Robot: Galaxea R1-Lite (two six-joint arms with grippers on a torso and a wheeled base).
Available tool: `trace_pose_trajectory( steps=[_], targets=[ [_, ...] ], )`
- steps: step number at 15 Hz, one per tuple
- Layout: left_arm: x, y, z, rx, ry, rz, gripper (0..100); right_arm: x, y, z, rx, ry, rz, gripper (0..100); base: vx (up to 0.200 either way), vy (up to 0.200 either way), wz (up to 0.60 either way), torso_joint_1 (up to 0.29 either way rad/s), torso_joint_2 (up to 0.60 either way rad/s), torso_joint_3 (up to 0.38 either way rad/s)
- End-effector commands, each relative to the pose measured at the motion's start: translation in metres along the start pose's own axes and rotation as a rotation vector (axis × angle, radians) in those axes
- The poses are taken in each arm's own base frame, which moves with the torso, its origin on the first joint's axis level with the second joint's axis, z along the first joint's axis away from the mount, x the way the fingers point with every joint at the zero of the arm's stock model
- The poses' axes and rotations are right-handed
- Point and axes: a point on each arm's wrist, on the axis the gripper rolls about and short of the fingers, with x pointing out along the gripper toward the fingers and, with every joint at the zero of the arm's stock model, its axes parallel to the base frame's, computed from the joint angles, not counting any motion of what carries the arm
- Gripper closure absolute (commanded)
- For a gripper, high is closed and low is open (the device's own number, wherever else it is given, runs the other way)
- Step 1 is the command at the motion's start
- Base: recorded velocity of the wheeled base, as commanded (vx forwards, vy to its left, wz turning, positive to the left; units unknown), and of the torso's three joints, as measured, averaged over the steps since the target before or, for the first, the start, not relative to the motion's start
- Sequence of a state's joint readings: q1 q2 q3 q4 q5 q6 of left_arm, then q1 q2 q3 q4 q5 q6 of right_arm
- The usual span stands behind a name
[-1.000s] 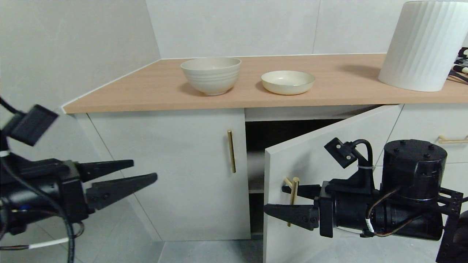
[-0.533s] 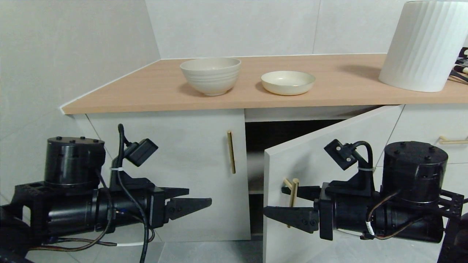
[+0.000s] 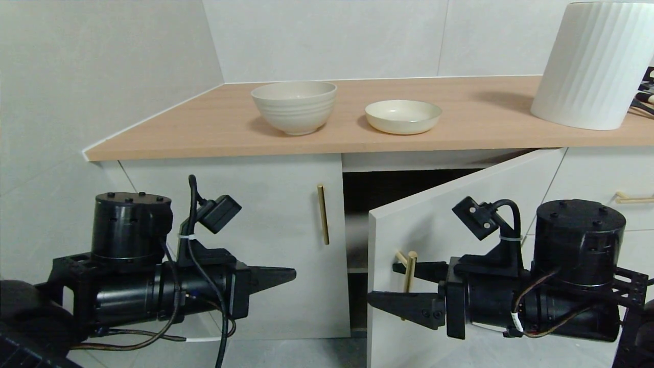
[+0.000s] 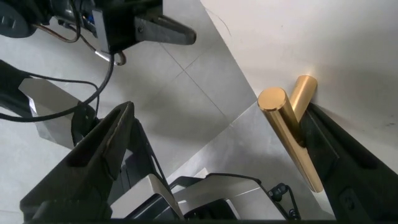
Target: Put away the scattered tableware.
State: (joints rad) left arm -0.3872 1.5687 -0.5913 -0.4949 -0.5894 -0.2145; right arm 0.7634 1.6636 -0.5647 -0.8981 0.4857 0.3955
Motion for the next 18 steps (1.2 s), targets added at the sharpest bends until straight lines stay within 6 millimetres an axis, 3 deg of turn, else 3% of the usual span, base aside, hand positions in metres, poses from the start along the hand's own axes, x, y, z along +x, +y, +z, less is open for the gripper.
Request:
trace_pose_trajectory(
  steps=[1, 5, 9, 11, 15, 18],
  targets=[
    [0.012, 0.001, 0.001, 0.013, 0.0, -0.021, 100, 0.001, -0.001, -0.002, 0.006, 0.011, -0.003, 0, 0.0, 0.0, 0.0, 0.0, 0.0, 0.0],
    [0.064, 0.008, -0.005, 0.071, -0.016, -0.093, 100, 0.001, -0.001, -0.001, 0.003, 0.005, -0.006, 0, 0.0, 0.0, 0.0, 0.0, 0.0, 0.0],
    [0.116, 0.023, -0.014, 0.133, -0.141, -0.125, 100, -0.001, -0.001, -0.006, 0.006, 0.021, -0.007, 0, 0.0, 0.0, 0.0, 0.0, 0.0, 0.0],
    [0.13, 0.015, -0.014, 0.124, -0.226, -0.185, 100, -0.005, 0.0, -0.008, 0.005, 0.025, -0.007, 0, 0.0, 0.0, 0.0, 0.0, 0.0, 0.0],
    [0.142, -0.001, -0.018, 0.133, -0.234, -0.203, 100, -0.011, 0.0, -0.015, -0.064, 0.043, -0.018, 0, 0.0, 0.0, 0.0, 0.0, 0.0, 0.0],
    [0.146, -0.001, -0.016, 0.133, -0.248, -0.183, 100, -0.011, -0.001, -0.017, -0.079, 0.047, -0.025, 0, 0.0, 0.0, 0.0, 0.0, 0.0, 0.0]
  ],
)
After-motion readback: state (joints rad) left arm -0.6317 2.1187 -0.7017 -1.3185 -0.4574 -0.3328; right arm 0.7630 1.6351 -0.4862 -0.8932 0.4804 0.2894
